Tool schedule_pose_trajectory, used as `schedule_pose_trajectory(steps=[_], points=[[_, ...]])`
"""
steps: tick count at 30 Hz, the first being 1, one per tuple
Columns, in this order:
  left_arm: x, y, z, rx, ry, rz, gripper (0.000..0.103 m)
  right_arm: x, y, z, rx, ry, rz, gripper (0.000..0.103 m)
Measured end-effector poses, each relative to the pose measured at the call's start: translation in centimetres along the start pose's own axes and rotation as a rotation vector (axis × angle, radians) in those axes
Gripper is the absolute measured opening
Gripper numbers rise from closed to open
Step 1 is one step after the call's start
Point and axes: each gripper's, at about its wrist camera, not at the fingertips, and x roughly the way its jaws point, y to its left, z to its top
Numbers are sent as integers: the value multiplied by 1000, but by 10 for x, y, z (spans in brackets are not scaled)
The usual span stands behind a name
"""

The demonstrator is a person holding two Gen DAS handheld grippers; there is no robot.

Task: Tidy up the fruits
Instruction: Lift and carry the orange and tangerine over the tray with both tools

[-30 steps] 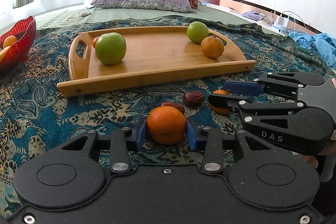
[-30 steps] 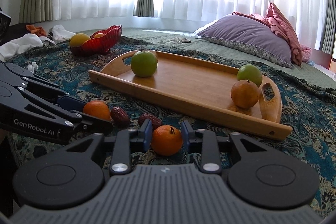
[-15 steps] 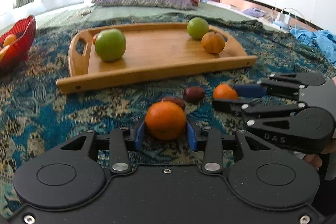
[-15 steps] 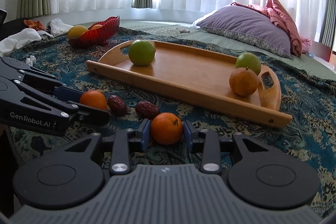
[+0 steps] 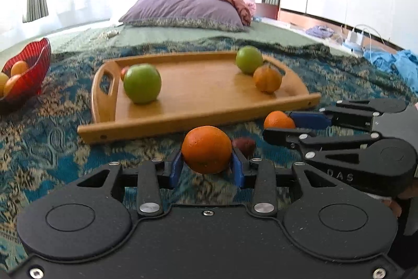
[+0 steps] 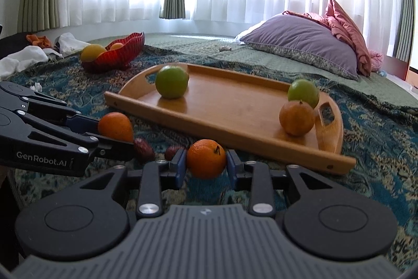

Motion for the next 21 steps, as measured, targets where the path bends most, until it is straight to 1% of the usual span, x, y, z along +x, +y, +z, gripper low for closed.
schedule_pose_trajectory(steps=[5, 10, 13, 17, 21], points=[[8, 2, 23, -13, -19, 2, 37, 6, -6, 14, 20, -16, -17, 37], [26, 8, 53, -53, -29, -2, 37, 19, -18, 33, 48, -19, -46, 38], [42, 14, 71, -77, -22, -8, 37, 31, -30, 48, 76, -8, -56, 38], [72, 23, 94, -120, 11, -15, 37, 51, -48, 64, 125, 16, -70, 38], [100, 29, 112, -128, 35, -5, 37, 73, -65, 74, 166, 53, -84, 38]])
